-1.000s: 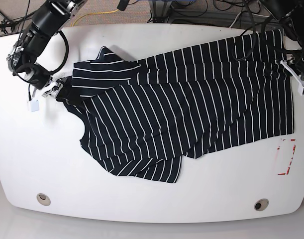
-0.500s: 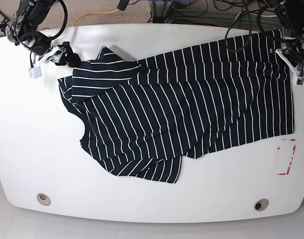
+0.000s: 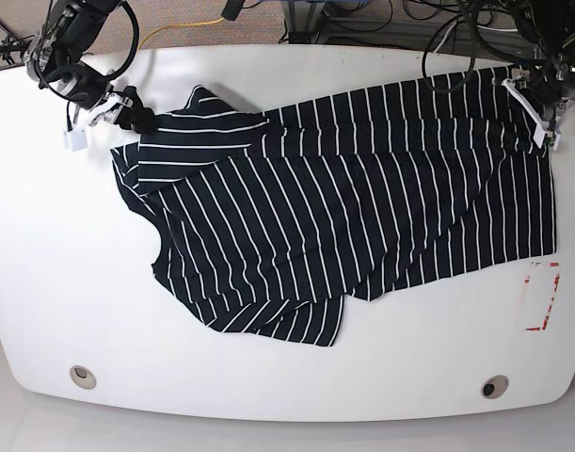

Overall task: Fold the T-shirt properly
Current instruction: 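Release and regrasp the shirt edge with the right gripper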

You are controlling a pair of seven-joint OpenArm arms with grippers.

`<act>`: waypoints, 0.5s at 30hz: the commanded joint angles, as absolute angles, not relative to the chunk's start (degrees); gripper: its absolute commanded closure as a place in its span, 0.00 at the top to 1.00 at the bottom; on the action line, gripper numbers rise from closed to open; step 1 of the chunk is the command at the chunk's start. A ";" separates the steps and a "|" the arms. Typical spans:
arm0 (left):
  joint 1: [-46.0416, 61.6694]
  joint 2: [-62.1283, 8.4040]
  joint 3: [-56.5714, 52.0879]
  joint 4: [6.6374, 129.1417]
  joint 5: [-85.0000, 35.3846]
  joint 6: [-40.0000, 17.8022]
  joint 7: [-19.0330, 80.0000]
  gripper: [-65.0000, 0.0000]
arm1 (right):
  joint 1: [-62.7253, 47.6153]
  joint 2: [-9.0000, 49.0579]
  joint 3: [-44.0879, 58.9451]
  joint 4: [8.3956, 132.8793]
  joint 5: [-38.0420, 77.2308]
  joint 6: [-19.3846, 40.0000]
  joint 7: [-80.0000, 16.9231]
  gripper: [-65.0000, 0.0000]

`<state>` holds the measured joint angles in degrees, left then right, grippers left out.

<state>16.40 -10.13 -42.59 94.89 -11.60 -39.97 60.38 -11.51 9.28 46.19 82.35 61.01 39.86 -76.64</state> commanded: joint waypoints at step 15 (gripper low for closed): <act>16.92 -11.82 -42.59 94.37 -10.15 -40.00 60.18 0.29 | -14.81 9.98 46.29 94.46 73.80 40.00 -78.90 0.00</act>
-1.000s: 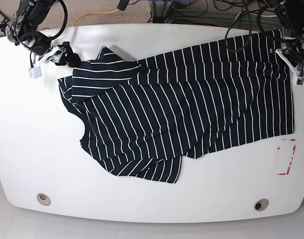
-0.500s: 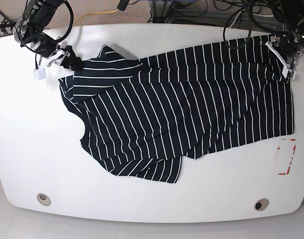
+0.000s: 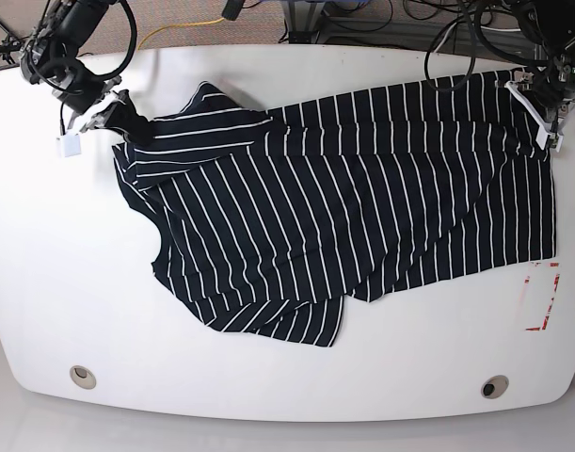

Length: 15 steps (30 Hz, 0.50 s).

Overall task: Fold the T-shirt properly
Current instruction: 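Release and regrasp the shirt edge with the right gripper, then drag the shirt edge with the right gripper away from the left gripper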

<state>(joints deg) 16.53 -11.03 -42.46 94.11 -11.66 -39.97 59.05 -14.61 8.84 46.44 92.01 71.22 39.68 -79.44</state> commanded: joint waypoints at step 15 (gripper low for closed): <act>16.57 -11.56 -42.51 94.37 -5.41 -40.00 60.18 0.29 | -0.48 10.15 41.54 94.02 63.25 40.00 -78.73 0.00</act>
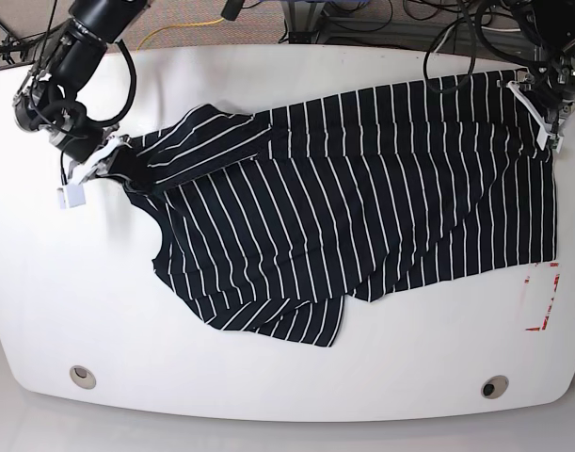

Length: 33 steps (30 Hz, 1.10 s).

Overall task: Fold the T-shirt properly
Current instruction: 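Drag the shirt edge with the right gripper away from the left gripper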

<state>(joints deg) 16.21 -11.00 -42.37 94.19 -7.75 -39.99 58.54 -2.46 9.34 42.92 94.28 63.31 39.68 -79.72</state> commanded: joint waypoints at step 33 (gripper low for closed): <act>15.34 -11.56 -42.86 94.81 -5.76 -40.00 60.35 0.30 | 1.19 24.40 35.91 73.71 59.56 40.00 -65.19 0.76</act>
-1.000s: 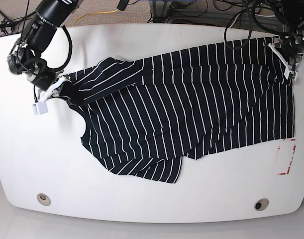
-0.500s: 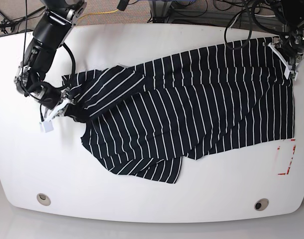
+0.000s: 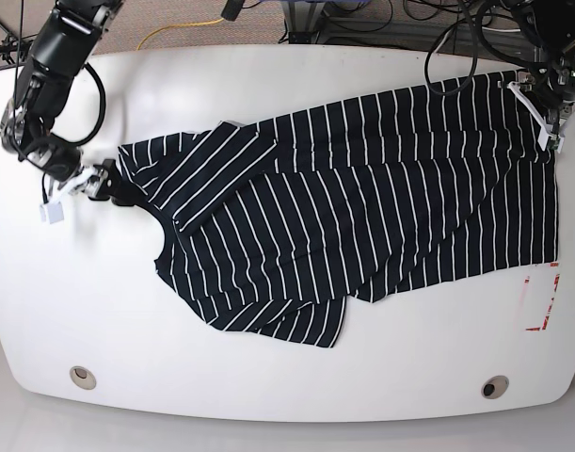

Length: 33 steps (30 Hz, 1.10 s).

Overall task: Fold the T-shirt properly
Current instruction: 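Drag the shirt edge with the right gripper away from the left gripper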

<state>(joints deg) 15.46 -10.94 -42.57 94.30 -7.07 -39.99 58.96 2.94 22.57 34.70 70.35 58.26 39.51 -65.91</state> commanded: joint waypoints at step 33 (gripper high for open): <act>16.48 -13.85 -42.68 100.44 -11.47 -40.00 60.18 0.51 | -5.23 12.53 36.53 85.41 32.84 40.00 -59.47 0.24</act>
<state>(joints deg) 16.56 -12.88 -42.68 101.27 -11.60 -39.99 60.58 -5.58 11.60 36.16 84.49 33.23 40.07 -59.70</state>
